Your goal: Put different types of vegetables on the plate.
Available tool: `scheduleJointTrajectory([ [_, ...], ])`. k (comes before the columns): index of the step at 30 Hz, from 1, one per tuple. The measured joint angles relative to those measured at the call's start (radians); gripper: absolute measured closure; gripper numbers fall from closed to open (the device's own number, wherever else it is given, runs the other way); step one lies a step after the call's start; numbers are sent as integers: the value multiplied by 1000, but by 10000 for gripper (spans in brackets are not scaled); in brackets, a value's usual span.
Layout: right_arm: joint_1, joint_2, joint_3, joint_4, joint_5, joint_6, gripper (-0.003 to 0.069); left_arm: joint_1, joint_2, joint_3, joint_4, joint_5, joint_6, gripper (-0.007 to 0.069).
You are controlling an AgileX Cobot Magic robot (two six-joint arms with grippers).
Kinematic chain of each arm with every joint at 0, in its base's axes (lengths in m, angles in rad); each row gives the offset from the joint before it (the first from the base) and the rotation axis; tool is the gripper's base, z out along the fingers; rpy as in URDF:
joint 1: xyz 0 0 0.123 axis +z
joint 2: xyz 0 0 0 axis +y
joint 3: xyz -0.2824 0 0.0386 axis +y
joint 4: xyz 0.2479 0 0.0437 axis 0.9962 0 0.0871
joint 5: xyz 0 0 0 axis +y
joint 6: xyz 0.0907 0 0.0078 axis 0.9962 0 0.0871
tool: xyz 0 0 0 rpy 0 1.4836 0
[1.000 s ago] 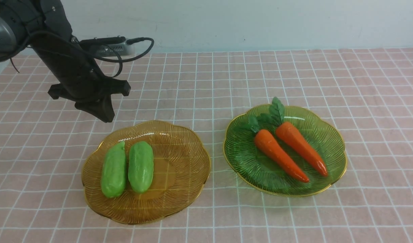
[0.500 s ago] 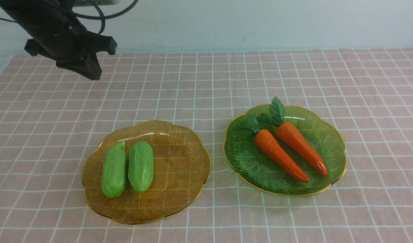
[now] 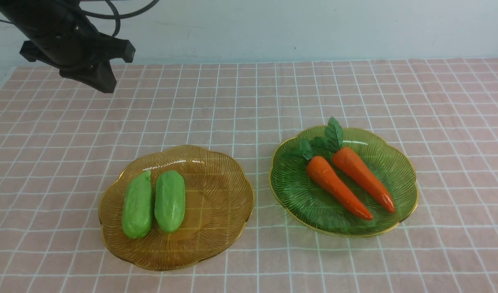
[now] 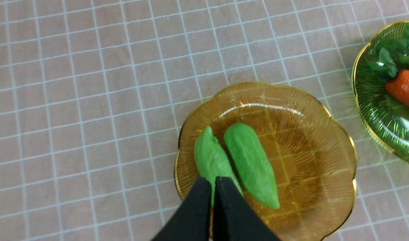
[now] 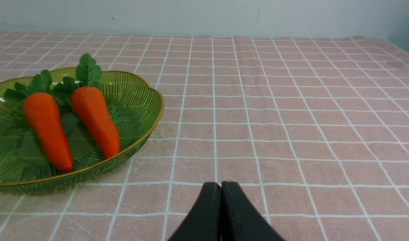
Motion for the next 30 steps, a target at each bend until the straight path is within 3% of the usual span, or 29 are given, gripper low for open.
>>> scheduleJointTrajectory([
  [9,57,0,0,1,2,0,674,0,-332,251,98,4,40,628],
  [18,85,0,-1,2,3,0,674,0,-643,569,97,-19,39,628],
  [21,87,0,-1,2,4,0,674,0,-769,729,59,-156,30,628],
  [30,87,0,-1,2,5,0,674,0,-998,1153,-194,-823,16,628],
])
